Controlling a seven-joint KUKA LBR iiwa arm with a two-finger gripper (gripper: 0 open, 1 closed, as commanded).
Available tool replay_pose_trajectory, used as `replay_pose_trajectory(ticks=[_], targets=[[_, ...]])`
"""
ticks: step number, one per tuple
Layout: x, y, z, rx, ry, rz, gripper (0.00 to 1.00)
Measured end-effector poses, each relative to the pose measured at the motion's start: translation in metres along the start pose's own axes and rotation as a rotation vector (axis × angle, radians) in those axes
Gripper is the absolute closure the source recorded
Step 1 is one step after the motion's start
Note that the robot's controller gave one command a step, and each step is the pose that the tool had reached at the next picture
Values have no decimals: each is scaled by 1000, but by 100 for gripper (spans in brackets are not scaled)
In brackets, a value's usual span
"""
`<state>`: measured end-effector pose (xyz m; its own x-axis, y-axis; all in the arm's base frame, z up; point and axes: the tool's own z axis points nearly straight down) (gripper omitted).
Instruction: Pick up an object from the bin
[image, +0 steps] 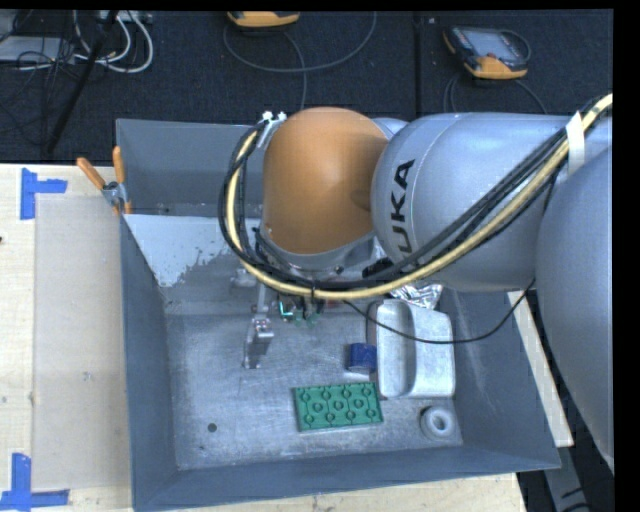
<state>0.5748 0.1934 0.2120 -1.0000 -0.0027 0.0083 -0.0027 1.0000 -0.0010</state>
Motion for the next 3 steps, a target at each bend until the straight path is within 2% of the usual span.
replay_pose_trajectory(ticks=[1,2,3], targets=[[47,-84,99,2,1,-198,0],[55,-152,142,-3,-10,-233,0],[55,-151,140,-1,-7,-234,100]])
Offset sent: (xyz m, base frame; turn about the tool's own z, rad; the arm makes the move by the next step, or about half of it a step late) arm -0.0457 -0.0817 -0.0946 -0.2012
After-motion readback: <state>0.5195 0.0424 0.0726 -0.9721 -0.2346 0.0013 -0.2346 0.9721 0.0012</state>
